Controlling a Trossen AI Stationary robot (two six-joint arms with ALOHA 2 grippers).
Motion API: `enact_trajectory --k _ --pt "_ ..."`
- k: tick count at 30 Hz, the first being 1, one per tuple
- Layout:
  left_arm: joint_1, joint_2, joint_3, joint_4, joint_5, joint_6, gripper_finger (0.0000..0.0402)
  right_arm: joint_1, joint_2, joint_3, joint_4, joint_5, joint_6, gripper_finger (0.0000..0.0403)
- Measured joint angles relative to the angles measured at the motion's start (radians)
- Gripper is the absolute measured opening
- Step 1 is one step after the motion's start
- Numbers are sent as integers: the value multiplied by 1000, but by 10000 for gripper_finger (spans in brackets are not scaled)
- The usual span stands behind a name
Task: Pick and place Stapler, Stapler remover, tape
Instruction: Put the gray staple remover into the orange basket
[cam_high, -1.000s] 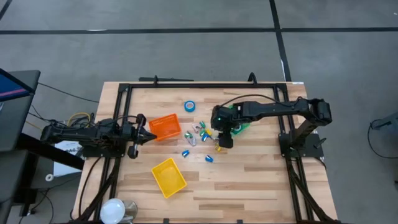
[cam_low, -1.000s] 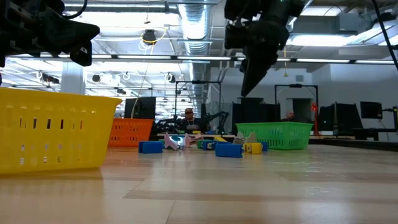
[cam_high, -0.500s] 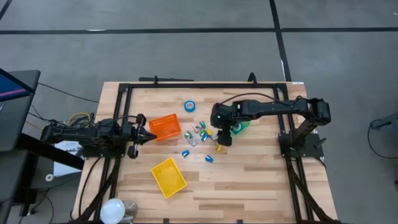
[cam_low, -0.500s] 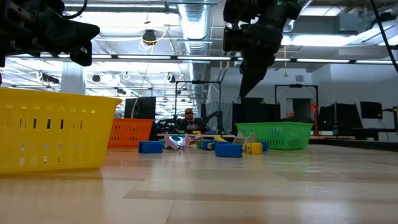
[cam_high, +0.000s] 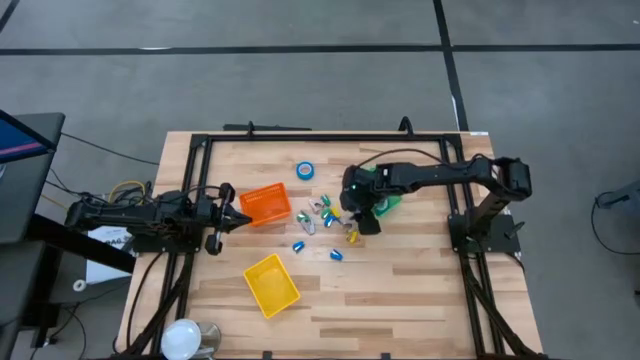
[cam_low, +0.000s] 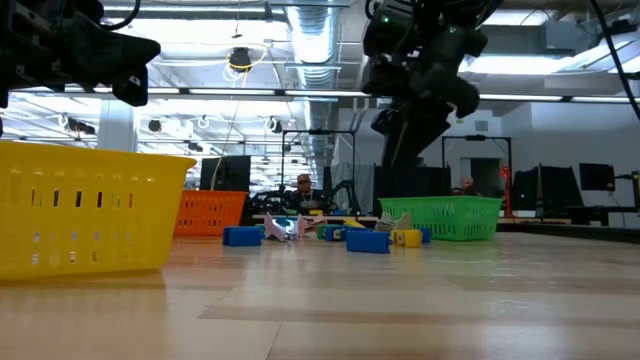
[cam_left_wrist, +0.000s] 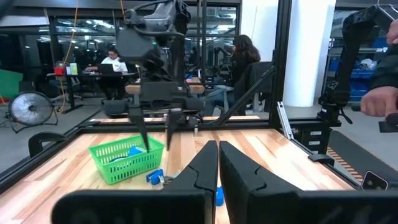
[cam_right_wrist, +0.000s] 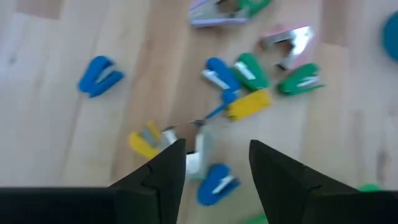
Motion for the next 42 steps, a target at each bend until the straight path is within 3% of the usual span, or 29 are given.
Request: enact_trajectory --k 5,17,42 --pt "0 0 0 0 0 0 8 -48 19 2 32 -51 -3 156" --pt "0 3 0 3 0 0 8 -44 180 2 28 -104 -13 138" --pt "0 4 0 14 0 0 8 -59 181 2 76 -180 -54 79"
